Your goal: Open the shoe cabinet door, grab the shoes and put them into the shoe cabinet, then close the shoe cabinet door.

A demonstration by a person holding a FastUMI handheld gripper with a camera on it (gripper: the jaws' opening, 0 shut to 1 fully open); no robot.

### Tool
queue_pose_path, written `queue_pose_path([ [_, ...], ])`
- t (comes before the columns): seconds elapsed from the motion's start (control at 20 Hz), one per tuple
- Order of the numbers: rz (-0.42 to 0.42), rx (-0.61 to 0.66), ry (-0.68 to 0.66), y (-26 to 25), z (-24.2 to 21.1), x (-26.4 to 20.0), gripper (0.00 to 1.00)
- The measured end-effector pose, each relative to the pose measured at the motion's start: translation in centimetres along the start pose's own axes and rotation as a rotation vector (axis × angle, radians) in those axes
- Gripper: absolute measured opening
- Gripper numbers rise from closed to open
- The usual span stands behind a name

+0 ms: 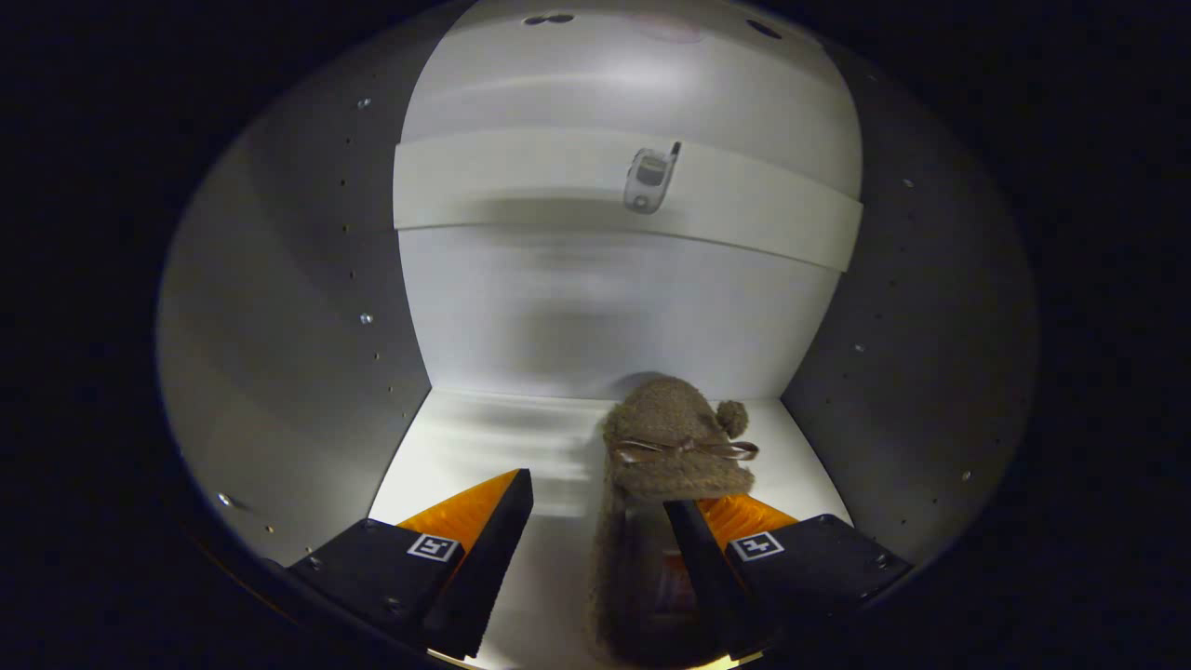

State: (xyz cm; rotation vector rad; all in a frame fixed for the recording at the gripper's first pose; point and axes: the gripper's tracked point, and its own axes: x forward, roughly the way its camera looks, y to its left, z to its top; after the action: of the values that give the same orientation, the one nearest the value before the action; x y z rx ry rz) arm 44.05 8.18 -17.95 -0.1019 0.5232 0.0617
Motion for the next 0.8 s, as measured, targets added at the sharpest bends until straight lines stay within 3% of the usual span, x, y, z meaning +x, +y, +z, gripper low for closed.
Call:
queue_pose_path([
  [0.2, -0.033, 0.036, -0.078, -1.0, 0.7, -3.9, 0.94],
  [0.55, -0.026, 0.032, -0.278, -0.7, 3.8, -16.2, 0.96],
  [0.8, -0.013, 0.024, -0.335, -1.0, 2.7, -24.2, 0.98],
])
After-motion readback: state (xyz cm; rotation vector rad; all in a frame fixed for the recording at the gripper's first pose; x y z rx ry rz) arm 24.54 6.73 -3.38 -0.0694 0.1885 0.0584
